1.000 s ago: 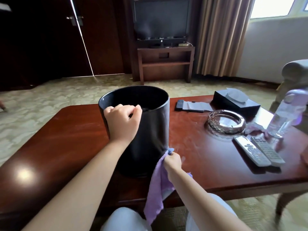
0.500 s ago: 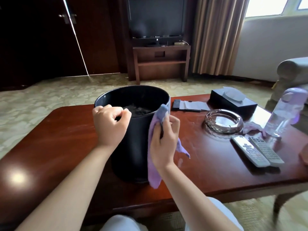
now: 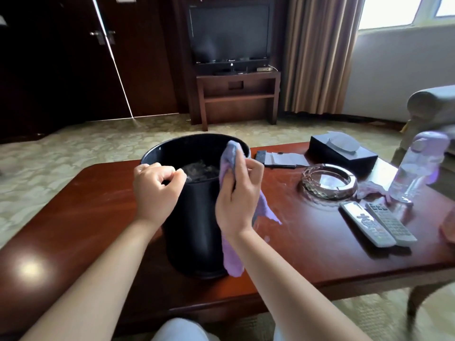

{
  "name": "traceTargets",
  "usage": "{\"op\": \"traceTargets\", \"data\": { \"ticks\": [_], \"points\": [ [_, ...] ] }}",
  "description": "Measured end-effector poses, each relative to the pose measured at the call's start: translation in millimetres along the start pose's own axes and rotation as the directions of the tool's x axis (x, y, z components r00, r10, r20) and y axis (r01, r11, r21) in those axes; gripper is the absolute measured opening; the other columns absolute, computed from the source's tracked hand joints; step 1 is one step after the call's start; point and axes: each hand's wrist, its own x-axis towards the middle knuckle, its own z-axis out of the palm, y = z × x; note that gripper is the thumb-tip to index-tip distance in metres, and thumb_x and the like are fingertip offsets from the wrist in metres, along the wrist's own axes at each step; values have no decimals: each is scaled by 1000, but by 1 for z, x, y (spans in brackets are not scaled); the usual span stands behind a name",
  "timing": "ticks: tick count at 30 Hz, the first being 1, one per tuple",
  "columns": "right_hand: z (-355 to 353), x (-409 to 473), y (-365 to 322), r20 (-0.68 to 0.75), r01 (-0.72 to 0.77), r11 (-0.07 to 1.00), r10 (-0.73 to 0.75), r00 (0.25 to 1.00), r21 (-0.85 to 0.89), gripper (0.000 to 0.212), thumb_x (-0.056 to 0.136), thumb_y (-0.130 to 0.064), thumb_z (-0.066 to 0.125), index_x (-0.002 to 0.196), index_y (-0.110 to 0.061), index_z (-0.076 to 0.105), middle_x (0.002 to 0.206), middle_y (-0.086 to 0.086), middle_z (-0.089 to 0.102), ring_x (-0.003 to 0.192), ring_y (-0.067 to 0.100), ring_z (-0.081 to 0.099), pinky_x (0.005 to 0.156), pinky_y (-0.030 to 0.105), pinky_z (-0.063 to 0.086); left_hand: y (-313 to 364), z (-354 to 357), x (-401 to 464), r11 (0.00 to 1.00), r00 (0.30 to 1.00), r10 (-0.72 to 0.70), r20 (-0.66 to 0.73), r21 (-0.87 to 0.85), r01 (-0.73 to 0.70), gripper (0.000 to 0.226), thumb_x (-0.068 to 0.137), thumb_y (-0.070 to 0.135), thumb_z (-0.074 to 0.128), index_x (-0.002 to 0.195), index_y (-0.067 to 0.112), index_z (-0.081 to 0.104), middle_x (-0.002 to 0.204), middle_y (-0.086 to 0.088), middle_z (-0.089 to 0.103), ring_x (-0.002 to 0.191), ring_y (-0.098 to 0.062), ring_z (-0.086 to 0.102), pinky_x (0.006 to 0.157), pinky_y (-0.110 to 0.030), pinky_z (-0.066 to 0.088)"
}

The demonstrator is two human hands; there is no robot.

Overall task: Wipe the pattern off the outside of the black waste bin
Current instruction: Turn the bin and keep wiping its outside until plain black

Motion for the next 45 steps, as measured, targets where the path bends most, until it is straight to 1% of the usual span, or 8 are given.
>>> {"op": "traceTargets", "data": {
  "ticks": [3,5,8,11,19,32,39,45],
  "points": [
    [-2,11,26,-54,-408,912,410,910,54,40,93,-11,37,128,-1,54,102,11,46,94,12,45,83,2,28,1,-1,1,1000,1000,-23,2,16,23,36,72,31,43,49,30,15,44,-2,33,44,-6,32,67,-29,29],
    [-6,4,60,33,-709,701,713,701,-80,37,96,-14,36,125,-9,58,114,15,53,109,24,49,87,17,31,4,-1,1,999,999,-33,-5,22,33,36,72,29,42,48,30,15,43,-1,34,44,-4,32,67,-28,29],
    [-16,-31,98,119,-828,473,880,460,-301,33,95,-25,37,112,-18,65,115,14,60,110,32,54,91,33,39,17,4,-2,990,999,-11,-53,142,19,37,75,23,42,50,30,15,38,6,17,43,-6,31,66,-34,30],
    [-22,-62,103,80,-878,338,940,331,-339,34,93,-33,40,105,-17,67,110,12,64,103,32,58,91,36,44,41,20,-11,948,995,74,-69,316,-48,35,84,24,44,53,27,29,43,1,42,48,-25,47,67,-35,27],
    [-25,16,5,134,-412,910,402,906,57,25,93,2,41,104,-2,63,88,-2,43,79,-7,45,74,0,30,52,32,-17,931,988,77,-136,364,-23,37,85,25,48,50,22,37,45,1,45,51,-25,48,68,-35,27],
    [-14,-26,75,173,-821,531,846,503,-209,29,94,-14,38,91,-2,64,101,20,61,78,20,48,69,28,36,35,27,-14,928,976,137,-167,366,-68,36,85,22,46,54,23,27,43,1,37,47,-25,40,65,-34,25],
    [-8,14,20,150,-543,816,523,839,196,23,94,2,38,93,-3,60,89,0,41,76,-2,45,73,5,33,34,28,-14,923,972,153,-181,378,-75,36,85,21,45,54,23,26,43,0,35,47,-25,39,65,-35,26],
    [-2,34,40,215,-519,847,489,845,115,29,93,-3,38,78,-21,55,84,-2,45,74,-1,45,74,10,34,34,30,-14,925,970,147,-195,374,-66,36,84,21,46,54,24,26,43,0,35,48,-24,38,66,-35,26]
  ]
}}
